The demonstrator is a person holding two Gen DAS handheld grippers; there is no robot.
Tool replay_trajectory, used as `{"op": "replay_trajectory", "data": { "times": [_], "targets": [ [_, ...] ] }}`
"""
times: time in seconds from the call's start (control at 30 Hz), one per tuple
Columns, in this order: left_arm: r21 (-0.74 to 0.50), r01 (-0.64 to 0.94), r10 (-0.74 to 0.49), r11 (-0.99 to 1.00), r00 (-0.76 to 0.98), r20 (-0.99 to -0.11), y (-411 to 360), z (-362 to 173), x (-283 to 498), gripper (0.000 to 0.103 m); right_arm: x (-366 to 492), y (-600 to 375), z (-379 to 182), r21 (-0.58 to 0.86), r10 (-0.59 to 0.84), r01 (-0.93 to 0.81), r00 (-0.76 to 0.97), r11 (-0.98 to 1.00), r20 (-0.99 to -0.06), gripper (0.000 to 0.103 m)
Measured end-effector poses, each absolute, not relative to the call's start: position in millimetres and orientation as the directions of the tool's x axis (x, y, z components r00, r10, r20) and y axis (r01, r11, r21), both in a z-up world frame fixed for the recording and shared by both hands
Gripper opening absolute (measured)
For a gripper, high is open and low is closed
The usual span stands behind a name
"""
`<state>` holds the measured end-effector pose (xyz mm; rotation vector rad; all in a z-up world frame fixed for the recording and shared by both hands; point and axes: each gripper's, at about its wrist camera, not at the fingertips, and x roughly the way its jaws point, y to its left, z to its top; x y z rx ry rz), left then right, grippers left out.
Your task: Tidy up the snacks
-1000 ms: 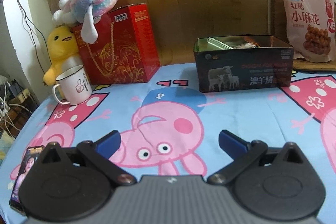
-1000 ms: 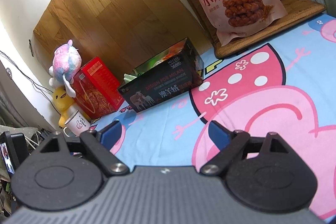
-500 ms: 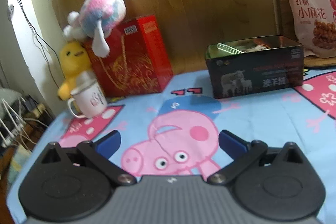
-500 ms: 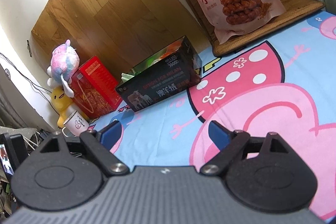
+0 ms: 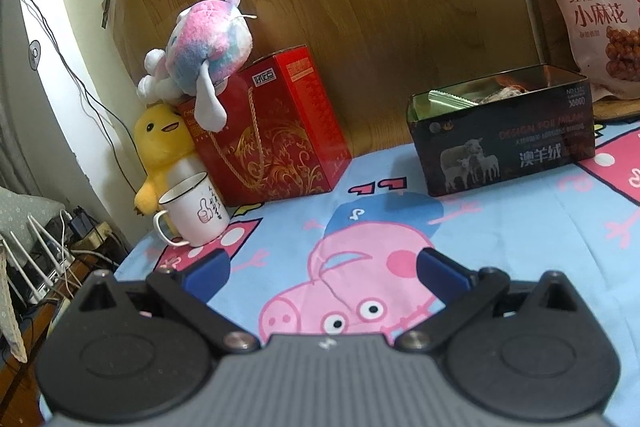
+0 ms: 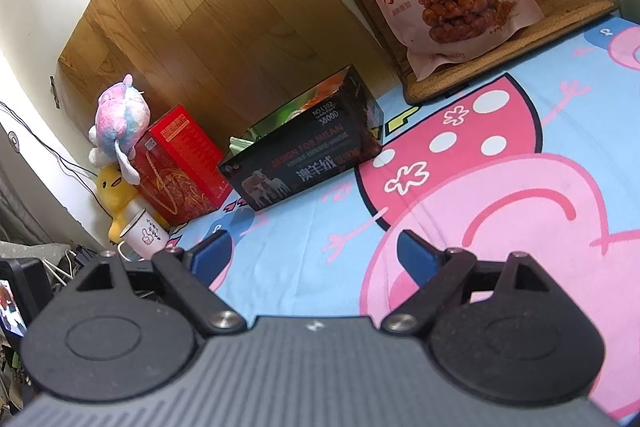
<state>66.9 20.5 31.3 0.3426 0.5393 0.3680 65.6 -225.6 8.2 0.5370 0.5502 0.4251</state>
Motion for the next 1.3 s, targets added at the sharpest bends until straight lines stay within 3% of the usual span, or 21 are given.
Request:
{"op": "replay_trajectory", "data": {
  "times": [0.8,1.3],
  "targets": [
    [0.319,-0.181,0.332,0.93,0.786,-0.522,21.4,33.5,62.9,0.103,62.6,-216.3,10.2,0.528,0.489,-0.247,0.782,0.813,-0.387,0.092],
    [0.326,-0.149,0.319,0.934,0.758,-0.569,16.1,28.5,63.3,0.103,62.3,-221.6,8.9,0.535,0.494,-0.249,0.781,0.807,-0.382,0.092]
  ]
}}
